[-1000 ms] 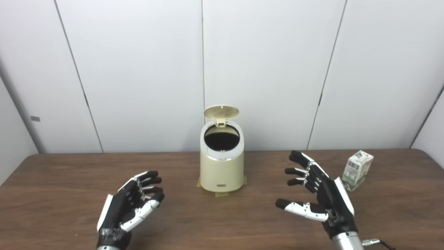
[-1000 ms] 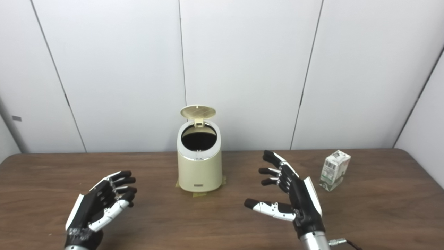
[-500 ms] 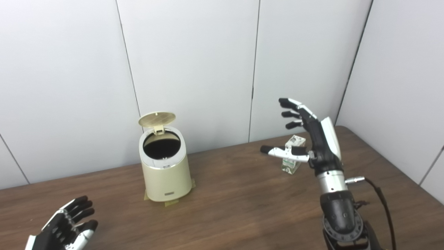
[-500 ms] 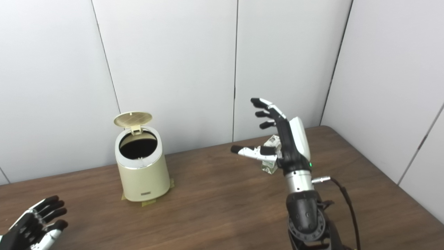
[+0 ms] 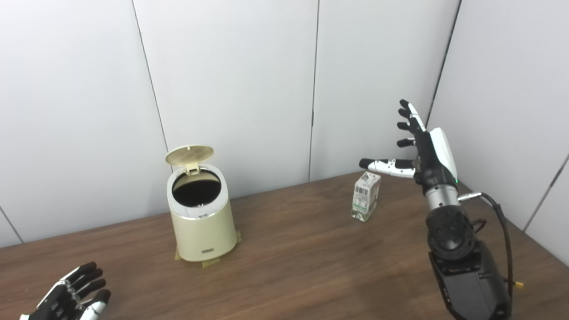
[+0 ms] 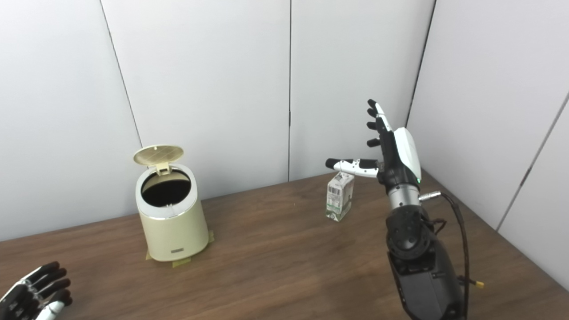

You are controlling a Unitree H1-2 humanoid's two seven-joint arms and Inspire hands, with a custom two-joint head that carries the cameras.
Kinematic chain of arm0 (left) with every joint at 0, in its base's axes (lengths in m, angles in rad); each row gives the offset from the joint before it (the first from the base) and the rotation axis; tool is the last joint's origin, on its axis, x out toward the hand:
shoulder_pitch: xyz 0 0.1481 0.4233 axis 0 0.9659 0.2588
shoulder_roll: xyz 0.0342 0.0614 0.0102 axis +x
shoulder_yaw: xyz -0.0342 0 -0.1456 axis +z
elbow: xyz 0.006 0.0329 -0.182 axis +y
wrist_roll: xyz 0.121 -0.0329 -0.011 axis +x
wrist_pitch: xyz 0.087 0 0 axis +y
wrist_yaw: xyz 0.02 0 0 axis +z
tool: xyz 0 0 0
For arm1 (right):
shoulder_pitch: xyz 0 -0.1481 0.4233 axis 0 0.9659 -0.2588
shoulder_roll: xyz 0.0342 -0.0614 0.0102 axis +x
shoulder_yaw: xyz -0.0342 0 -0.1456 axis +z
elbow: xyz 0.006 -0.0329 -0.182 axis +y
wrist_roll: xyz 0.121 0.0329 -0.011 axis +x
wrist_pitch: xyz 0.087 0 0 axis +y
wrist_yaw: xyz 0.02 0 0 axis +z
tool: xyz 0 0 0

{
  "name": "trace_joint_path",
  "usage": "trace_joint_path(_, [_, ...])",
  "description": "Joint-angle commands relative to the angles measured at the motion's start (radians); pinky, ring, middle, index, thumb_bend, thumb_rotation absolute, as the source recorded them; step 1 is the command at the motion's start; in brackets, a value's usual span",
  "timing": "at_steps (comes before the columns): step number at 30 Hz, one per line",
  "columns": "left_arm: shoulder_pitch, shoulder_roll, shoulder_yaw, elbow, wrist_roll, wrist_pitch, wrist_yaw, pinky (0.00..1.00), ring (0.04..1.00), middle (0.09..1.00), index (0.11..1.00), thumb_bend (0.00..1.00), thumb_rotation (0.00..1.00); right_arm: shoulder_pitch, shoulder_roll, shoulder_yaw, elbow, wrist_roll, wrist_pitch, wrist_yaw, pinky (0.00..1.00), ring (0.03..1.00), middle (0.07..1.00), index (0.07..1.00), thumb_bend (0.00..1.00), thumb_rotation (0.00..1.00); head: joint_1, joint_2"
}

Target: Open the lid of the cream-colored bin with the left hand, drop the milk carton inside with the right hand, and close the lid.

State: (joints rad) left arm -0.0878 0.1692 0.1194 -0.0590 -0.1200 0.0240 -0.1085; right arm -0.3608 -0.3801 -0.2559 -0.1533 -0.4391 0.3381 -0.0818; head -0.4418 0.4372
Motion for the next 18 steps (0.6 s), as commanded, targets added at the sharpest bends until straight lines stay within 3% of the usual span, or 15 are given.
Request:
trace_joint_path(1, [-0.040, 0.009, 0.000, -0.038, -0.008, -0.009, 0.001, 0.63, 0.757, 0.778, 0.769, 0.54, 0.14, -0.051, -0.026, 0.004, -0.005, 0.014, 0.039, 0.016, 0.72, 0.899, 0.966, 0.978, 0.89, 0.27, -0.006, 0.002])
trace_joint_path(6, [-0.045, 0.002, 0.007, -0.041, -0.022, 0.000, -0.001, 0.61, 0.758, 0.777, 0.768, 0.56, 0.17, -0.062, -0.014, 0.014, 0.069, 0.037, 0.063, 0.003, 0.79, 0.935, 0.986, 0.983, 0.88, 0.21, -0.007, 0.003])
trace_joint_path(11, [-0.045, 0.004, 0.007, -0.051, -0.022, 0.009, -0.003, 0.61, 0.754, 0.773, 0.765, 0.57, 0.20, -0.063, -0.012, 0.042, 0.193, 0.022, 0.012, -0.056, 0.70, 0.873, 0.934, 0.947, 0.96, 0.31, -0.008, 0.006])
trace_joint_path(18, [-0.042, 0.011, 0.002, -0.069, -0.009, 0.024, -0.003, 0.59, 0.739, 0.769, 0.769, 0.56, 0.19, -0.055, 0.004, 0.054, 0.271, 0.058, 0.000, -0.082, 0.73, 0.888, 0.961, 0.975, 0.99, 0.42, -0.010, 0.012])
